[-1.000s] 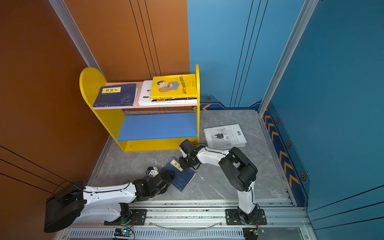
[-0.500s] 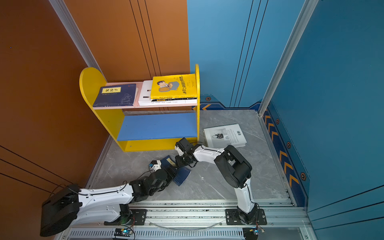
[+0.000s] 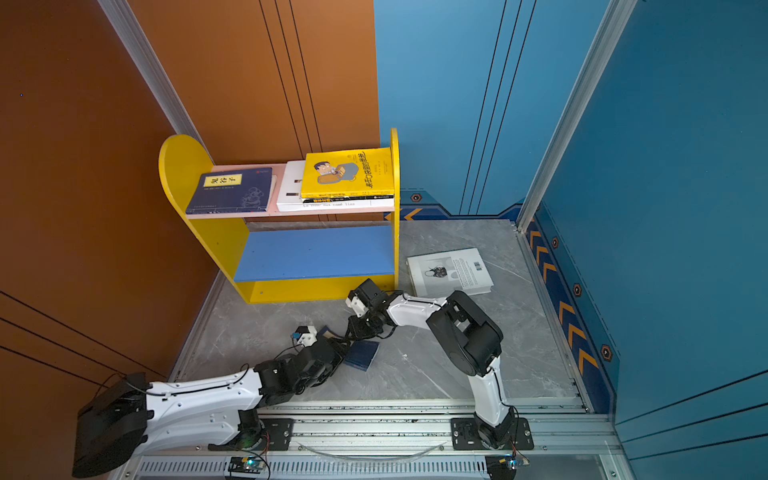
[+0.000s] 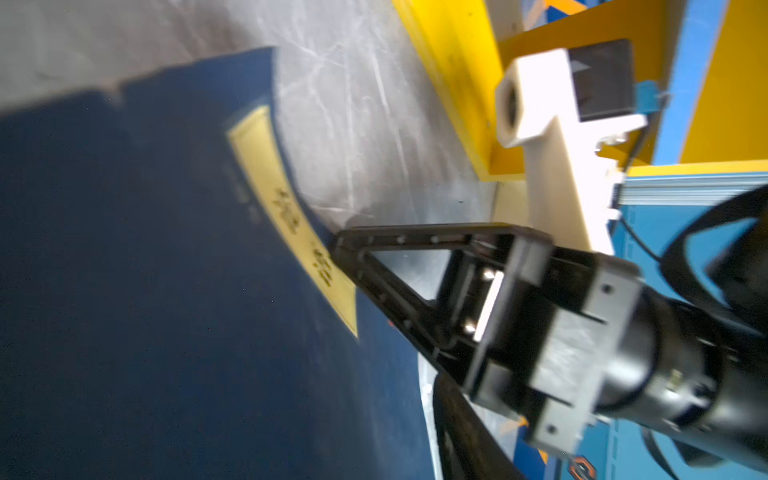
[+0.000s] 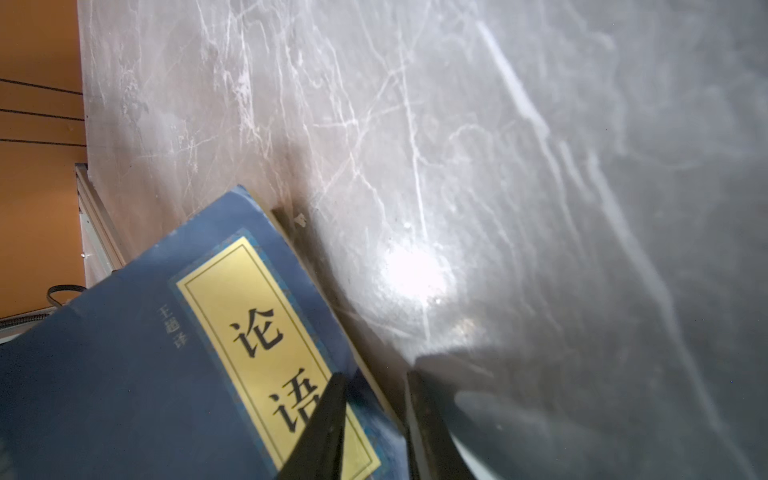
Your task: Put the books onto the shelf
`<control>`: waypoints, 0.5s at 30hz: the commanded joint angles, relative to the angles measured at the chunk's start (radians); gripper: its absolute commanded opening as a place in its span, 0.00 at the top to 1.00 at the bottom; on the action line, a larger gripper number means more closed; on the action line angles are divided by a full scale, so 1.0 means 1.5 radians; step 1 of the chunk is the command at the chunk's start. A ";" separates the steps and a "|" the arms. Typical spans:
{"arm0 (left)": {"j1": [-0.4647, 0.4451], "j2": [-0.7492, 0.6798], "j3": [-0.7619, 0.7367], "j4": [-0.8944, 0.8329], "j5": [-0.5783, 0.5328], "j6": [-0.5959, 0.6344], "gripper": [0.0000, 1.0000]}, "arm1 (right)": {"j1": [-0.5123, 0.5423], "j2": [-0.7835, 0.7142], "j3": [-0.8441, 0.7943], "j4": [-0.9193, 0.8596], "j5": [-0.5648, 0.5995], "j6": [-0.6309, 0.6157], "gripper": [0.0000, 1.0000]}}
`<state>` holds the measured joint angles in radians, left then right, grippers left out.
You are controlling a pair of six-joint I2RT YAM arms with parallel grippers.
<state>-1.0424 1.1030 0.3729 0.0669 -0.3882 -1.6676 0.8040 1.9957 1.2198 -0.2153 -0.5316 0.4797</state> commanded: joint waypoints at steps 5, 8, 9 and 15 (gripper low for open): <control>-0.025 0.000 0.020 -0.073 -0.032 -0.055 0.67 | -0.001 0.013 -0.029 -0.047 0.007 0.007 0.73; -0.030 -0.016 0.025 -0.094 -0.043 -0.055 0.81 | -0.009 -0.001 -0.032 -0.044 0.016 0.007 0.72; -0.033 -0.022 0.027 -0.102 -0.046 -0.052 0.85 | -0.013 -0.010 -0.033 -0.042 0.019 0.007 0.72; -0.054 -0.103 0.055 -0.193 -0.088 -0.020 1.00 | -0.042 -0.121 -0.025 -0.039 0.041 0.010 0.63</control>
<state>-1.1061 1.0069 0.4000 -0.1127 -0.4496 -1.7397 0.7635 1.9228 1.1801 -0.2424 -0.5156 0.4889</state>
